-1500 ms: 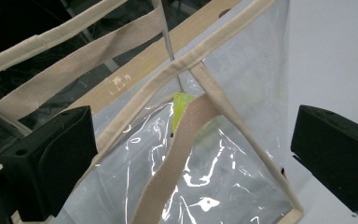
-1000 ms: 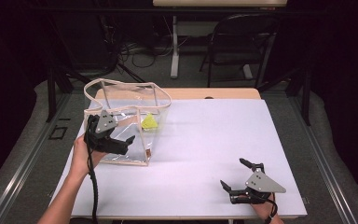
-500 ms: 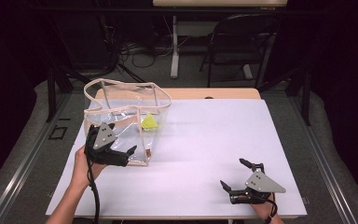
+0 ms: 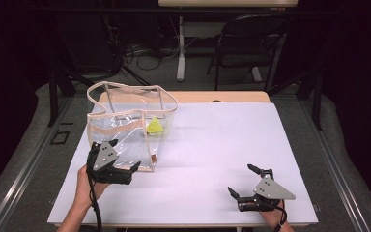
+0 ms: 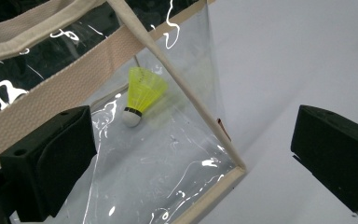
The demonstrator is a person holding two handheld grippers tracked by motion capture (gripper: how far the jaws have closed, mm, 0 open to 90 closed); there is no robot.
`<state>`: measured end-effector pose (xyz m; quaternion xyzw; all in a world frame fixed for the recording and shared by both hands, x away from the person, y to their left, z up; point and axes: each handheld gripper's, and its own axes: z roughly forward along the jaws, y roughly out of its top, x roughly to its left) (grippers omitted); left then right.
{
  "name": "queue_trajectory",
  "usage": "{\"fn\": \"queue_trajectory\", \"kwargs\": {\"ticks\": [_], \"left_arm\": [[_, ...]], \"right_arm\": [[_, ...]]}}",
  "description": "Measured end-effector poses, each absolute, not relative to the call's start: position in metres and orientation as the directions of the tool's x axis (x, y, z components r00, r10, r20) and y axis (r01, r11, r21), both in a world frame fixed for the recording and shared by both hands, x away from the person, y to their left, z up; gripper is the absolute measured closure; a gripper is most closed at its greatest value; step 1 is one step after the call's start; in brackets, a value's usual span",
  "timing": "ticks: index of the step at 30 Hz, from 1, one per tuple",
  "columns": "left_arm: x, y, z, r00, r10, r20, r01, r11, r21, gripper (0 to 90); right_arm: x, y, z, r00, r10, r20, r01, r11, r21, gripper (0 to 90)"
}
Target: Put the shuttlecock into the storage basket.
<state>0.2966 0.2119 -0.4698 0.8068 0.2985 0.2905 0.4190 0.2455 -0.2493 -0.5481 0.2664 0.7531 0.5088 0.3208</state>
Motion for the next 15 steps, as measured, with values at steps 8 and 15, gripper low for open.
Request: {"fn": "queue_trajectory", "kwargs": {"ticks": [8, 15], "left_arm": [[0.287, 0.216, -0.484, 0.655, 0.725, 0.210, 0.236, -0.461, 0.855, 0.0], [0.280, 0.220, -0.494, 0.654, 0.732, 0.193, 0.242, -0.444, 0.863, 0.0]], "right_arm": [[0.246, -0.249, -0.548, -0.652, 0.728, -0.211, 0.075, 0.339, 0.938, 2.6], [0.246, -0.249, -0.549, -0.654, 0.727, -0.210, 0.074, 0.338, 0.938, 2.6]]}}
